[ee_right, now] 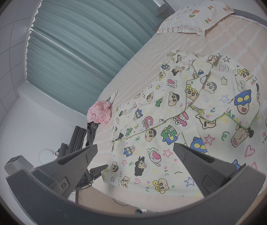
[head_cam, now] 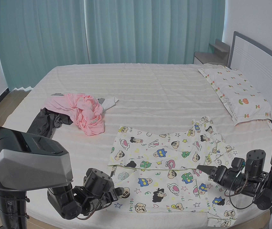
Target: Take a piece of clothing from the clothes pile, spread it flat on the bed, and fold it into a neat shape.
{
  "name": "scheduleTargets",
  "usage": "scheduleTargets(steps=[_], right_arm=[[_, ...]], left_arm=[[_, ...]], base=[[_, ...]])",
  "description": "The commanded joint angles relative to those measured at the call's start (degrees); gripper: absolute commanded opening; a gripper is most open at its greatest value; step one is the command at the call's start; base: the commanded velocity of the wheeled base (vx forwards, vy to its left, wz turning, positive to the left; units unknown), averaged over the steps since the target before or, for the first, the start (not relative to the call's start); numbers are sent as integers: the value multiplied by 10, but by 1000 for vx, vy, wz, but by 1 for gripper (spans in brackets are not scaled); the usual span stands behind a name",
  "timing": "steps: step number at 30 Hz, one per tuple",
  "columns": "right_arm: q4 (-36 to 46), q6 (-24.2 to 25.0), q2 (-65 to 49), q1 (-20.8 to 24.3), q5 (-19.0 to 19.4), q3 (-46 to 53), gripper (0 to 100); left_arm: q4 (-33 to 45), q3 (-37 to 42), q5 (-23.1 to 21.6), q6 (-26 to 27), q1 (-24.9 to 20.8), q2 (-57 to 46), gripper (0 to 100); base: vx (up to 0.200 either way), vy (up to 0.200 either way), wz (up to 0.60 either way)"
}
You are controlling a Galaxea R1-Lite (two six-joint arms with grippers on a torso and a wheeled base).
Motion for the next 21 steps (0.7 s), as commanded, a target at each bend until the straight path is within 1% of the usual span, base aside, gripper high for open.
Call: scheduleTargets(steps=[1,5,10,16,17,18,21], right_arm=[[-10,0,9,-1,-1,10,100],[-10,-1,13,-1,-1,10,100],[-10,-1,14,-1,-1,10,100],[-10,-1,14,-2,-2,10,100],[-10,-1,14,-2,-2,10,100],[-10,-1,14,-2,-2,10,100],[-10,-1,14,-2,-2,10,100]], left_arm=[[47,-48,-2,-6,-1,1,100],[61,-72,-3,-34,-8,-14,100],[57,-93,-10,-45,-12,-22,100],[32,-80,-30,-45,-67,-21,100],[32,-80,-30,-45,-67,-21,100],[18,-68,-38,-45,-82,-21,100],[-1,-56,-43,-45,-101,-18,100]], base=[[0,0,0],[0,0,0],[0,0,0],[0,0,0],[0,0,0],[0,0,0],[0,0,0]])
